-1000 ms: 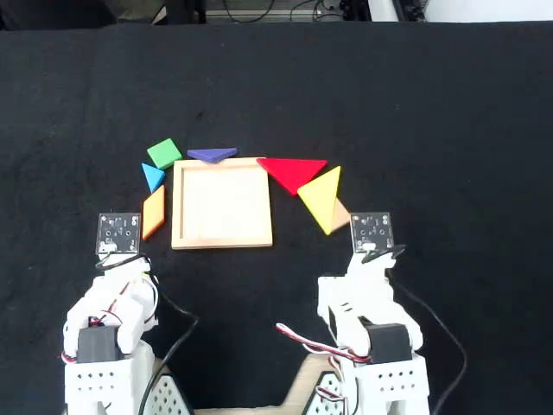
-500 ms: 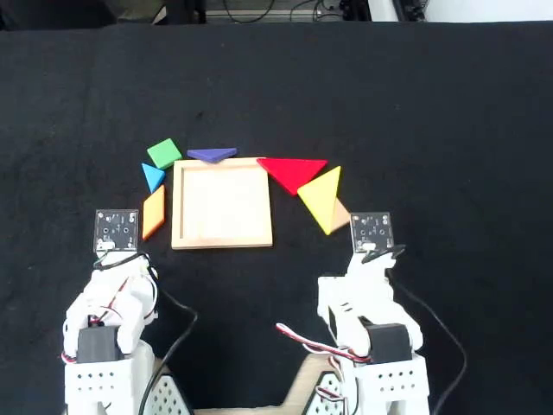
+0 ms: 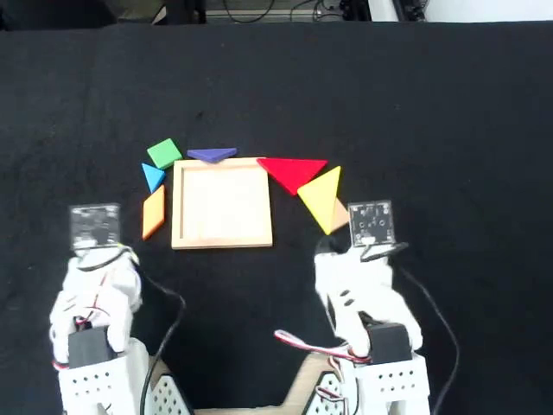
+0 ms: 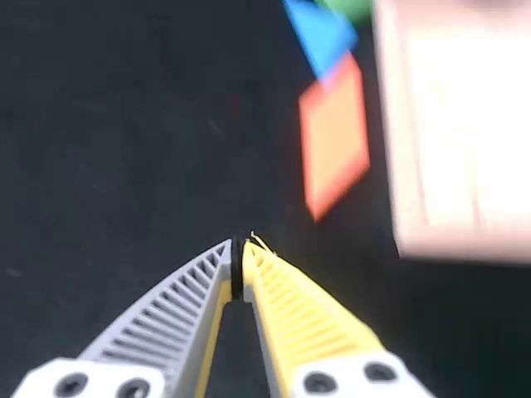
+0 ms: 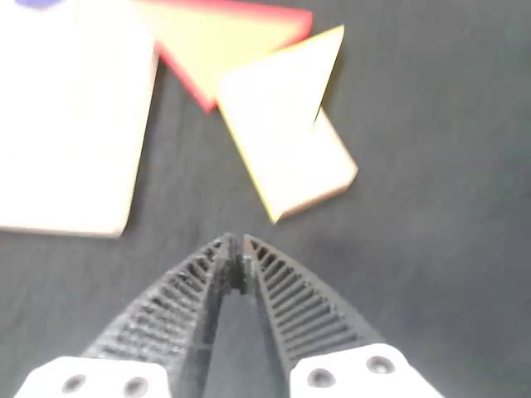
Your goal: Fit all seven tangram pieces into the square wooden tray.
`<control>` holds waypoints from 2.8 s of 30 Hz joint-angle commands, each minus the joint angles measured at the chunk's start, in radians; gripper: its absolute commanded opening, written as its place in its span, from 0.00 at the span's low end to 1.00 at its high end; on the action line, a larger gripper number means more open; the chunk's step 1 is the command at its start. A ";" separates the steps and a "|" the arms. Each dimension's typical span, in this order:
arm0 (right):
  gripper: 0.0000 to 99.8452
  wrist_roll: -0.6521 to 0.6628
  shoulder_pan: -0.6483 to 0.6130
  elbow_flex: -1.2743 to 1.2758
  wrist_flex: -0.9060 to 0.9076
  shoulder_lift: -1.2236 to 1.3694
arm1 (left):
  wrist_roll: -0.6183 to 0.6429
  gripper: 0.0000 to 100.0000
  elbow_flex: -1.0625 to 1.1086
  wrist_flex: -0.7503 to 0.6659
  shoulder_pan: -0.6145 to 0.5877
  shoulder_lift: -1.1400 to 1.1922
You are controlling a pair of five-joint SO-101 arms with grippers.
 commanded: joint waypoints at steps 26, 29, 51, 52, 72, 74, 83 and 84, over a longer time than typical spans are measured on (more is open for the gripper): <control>0.06 0.367 0.068 -0.730 0.028 -0.071 | 0.184 0.03 -1.076 0.210 0.117 0.008; 0.15 0.359 0.081 -0.796 0.028 -0.065 | 0.150 0.03 -1.092 0.210 0.113 0.018; 0.13 0.305 -0.034 -1.693 0.548 1.256 | -0.072 0.08 -1.415 0.437 0.054 1.111; 0.13 0.287 -0.035 -1.759 0.589 1.334 | -0.072 0.10 -1.399 0.433 0.036 1.151; 0.24 0.844 -0.201 -2.054 0.713 2.038 | 0.052 0.13 -0.616 -0.434 -0.107 1.375; 0.24 0.896 -0.193 -2.011 0.694 2.087 | 0.087 0.13 -0.601 -0.442 -0.102 1.390; 0.24 0.927 -0.181 -1.951 0.488 2.236 | 0.141 0.13 -0.561 -0.511 -0.107 1.381; 0.24 0.954 -0.169 -1.948 0.471 2.253 | 0.141 0.13 -0.561 -0.512 -0.107 1.381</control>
